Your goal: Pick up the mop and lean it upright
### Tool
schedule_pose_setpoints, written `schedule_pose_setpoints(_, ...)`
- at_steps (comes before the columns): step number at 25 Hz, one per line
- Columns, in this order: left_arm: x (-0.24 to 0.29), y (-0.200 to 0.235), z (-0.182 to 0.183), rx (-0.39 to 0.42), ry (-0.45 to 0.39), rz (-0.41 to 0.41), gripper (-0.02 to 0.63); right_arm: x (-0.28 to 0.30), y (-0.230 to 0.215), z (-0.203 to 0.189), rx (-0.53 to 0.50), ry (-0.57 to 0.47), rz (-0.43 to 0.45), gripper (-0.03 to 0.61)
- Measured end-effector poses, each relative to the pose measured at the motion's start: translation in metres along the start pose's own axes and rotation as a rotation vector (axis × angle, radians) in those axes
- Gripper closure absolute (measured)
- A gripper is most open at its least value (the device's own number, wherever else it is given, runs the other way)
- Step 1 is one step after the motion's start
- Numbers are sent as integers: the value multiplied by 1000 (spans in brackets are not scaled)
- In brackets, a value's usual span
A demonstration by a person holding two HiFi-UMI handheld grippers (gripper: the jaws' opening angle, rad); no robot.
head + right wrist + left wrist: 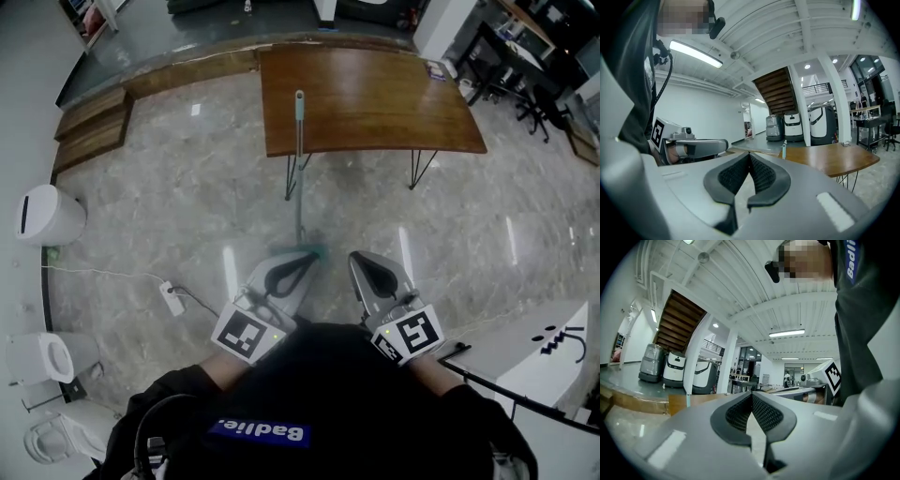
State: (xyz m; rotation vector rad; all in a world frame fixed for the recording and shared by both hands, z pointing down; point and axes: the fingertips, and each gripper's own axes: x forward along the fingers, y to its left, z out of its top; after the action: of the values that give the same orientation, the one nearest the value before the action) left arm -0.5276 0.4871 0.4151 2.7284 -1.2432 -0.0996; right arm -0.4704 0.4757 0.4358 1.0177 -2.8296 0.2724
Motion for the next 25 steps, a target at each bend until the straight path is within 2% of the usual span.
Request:
schedule_pose_setpoints(9, 19, 38, -2, -17, 22, 30, 600, 21, -11, 6, -23, 10, 4, 572)
schedule_pose_setpoints(18, 59, 59, -1, 35, 28, 118, 600, 36, -54, 22, -28, -13, 92, 572)
schedule_pose_setpoints(25, 105, 68, 2, 27, 61, 193, 598, 43, -100, 31, -25, -32, 172, 572)
